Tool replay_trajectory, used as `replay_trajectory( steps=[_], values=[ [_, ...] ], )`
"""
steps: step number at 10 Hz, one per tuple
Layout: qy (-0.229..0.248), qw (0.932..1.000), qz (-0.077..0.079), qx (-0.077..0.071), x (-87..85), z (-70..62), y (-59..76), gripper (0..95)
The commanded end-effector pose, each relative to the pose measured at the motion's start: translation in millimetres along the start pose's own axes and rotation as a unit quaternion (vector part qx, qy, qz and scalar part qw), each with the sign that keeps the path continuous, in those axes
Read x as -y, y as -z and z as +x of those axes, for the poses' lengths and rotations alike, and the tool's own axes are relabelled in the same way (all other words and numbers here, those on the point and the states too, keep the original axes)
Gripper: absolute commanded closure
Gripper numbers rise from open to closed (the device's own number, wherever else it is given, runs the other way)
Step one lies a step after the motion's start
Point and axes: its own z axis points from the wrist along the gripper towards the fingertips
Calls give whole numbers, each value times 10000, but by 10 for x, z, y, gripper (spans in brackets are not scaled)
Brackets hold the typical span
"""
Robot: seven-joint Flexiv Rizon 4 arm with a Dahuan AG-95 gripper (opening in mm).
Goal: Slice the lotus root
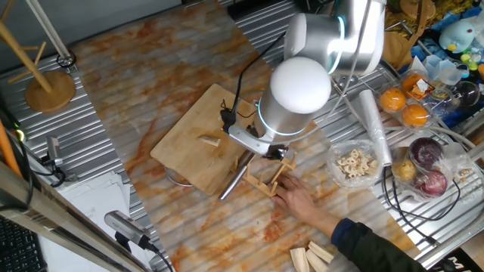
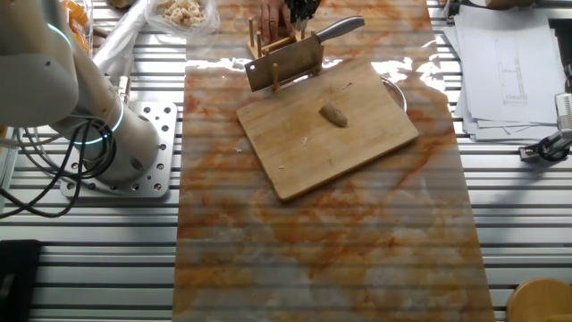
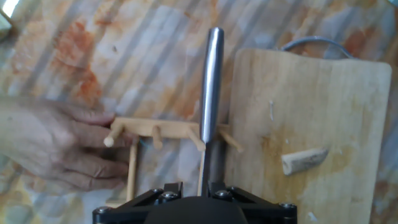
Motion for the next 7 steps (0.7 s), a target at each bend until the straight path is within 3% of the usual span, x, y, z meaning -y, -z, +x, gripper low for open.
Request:
replay_trajectory(
  steps=[1, 2, 3, 7],
  values=[
    [-36, 10000, 9, 2, 18, 33, 17, 760],
    [-158, 9997, -60, -177, 18, 33, 17, 760],
    [-307, 9992, -75, -237, 18, 33, 17, 760],
    [-496, 9984, -46, -252, 18, 33, 17, 760]
  ],
)
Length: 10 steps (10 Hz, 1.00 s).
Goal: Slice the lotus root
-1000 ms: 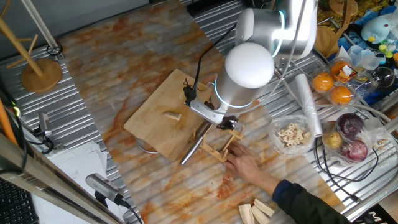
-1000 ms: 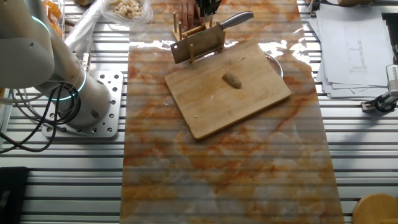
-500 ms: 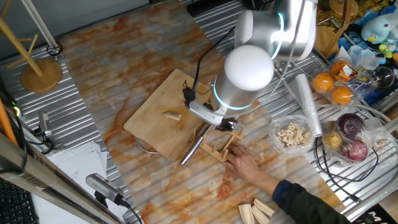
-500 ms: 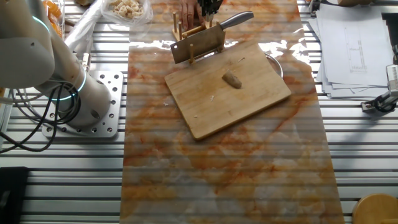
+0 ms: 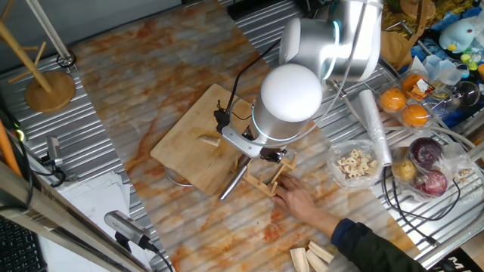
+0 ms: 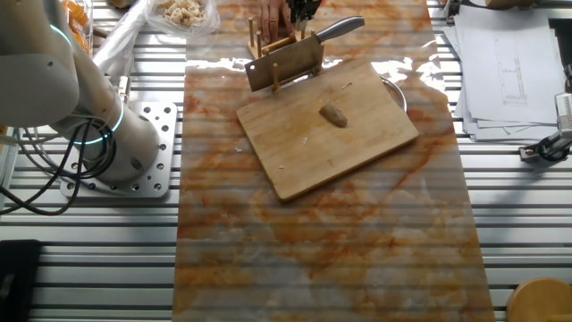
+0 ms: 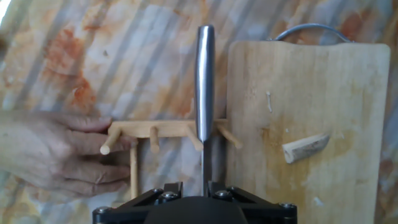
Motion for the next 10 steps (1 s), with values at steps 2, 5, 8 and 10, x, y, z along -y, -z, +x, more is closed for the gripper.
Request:
replay_trajectory(
  steps=[2, 5, 8, 10],
  values=[
    [57, 10000, -8, 63, 13, 38, 0, 570],
    [104, 9999, 17, 94, 35, 60, -108, 570],
    [127, 9999, 38, 77, 54, 53, -143, 570],
    [127, 9999, 38, 77, 54, 53, -143, 570]
  ],
)
